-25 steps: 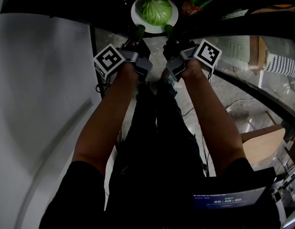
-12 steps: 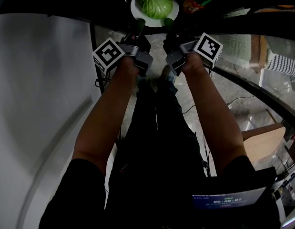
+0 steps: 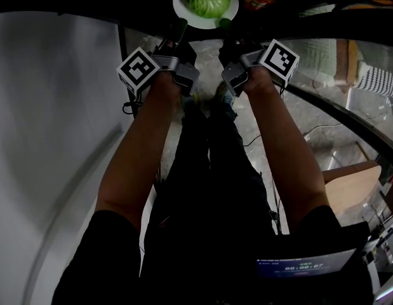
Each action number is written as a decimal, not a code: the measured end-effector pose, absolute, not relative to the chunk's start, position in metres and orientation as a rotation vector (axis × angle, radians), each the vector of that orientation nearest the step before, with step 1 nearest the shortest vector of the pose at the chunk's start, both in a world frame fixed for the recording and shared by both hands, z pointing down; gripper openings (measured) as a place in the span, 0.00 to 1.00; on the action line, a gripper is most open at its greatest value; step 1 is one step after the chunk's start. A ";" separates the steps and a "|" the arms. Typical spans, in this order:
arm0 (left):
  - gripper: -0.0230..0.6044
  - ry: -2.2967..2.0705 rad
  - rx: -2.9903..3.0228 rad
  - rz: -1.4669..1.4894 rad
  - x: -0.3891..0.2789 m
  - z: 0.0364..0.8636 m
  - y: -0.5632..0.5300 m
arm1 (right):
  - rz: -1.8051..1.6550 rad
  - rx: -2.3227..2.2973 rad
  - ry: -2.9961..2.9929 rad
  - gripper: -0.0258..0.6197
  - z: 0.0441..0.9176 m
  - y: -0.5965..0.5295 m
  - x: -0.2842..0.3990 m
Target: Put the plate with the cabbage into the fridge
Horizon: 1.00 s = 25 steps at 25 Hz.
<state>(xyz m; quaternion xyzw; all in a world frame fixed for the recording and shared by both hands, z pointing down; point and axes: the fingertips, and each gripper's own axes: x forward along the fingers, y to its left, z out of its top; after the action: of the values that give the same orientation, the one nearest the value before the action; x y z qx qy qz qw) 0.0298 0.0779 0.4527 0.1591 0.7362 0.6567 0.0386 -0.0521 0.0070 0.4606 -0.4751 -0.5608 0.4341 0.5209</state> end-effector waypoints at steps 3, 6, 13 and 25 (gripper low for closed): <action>0.06 2.267 0.508 2.012 0.035 0.460 0.081 | 1.046 -1.140 -1.341 0.08 0.465 0.003 -0.053; 0.06 2.279 0.500 1.997 0.037 0.462 0.083 | 1.049 -1.140 -1.344 0.11 0.470 -0.003 -0.054; 0.06 2.732 0.556 1.635 0.039 0.446 0.079 | 0.668 -1.363 -1.654 0.05 0.453 -0.014 -0.051; 0.04 3.411 0.475 0.383 0.021 0.422 0.049 | -0.282 -1.766 -2.158 0.05 0.435 -0.006 -0.035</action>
<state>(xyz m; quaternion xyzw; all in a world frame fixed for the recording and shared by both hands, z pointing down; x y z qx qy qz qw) 0.0214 0.0485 0.4221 0.1352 0.9716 0.1092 -0.1608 -0.0353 -0.0063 0.4355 -0.6210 -0.7590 -0.0993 0.1687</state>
